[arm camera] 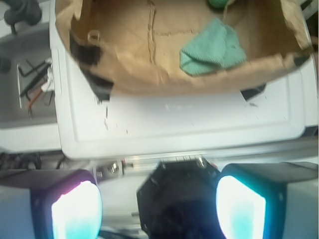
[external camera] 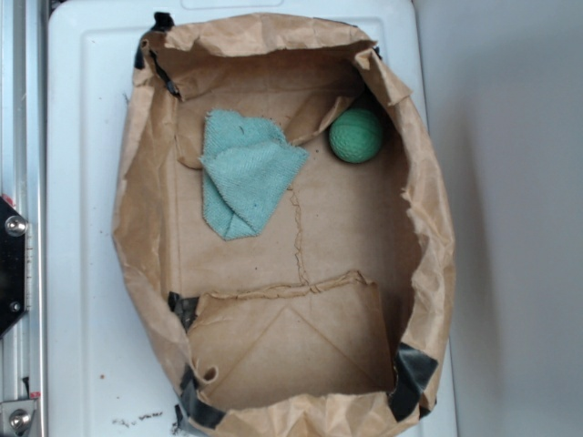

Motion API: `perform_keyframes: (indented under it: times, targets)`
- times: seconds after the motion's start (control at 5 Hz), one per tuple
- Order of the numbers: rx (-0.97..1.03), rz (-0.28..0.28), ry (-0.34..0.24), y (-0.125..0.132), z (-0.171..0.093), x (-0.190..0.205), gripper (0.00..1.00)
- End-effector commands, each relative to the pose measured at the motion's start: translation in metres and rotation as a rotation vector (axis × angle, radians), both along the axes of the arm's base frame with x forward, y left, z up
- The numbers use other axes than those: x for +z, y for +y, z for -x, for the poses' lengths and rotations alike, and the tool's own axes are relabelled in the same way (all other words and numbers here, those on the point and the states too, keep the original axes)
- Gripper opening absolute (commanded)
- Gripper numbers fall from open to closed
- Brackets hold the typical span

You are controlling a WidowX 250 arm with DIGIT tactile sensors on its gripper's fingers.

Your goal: Grab the blue cloth.

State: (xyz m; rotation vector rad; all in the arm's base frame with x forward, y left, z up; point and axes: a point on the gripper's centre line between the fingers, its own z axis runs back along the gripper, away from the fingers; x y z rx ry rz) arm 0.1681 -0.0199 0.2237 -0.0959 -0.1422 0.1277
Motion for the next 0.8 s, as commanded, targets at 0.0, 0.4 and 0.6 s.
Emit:
perform_keyframes:
  times: [0.0, 0.4, 0.6]
  targets:
    - [0.051, 0.018, -0.119, 0.030, -0.078, -0.012, 1.00]
    - [0.029, 0.047, -0.128, 0.063, -0.102, -0.025, 1.00]
    - [-0.002, 0.040, -0.116, 0.076, -0.103, -0.040, 1.00]
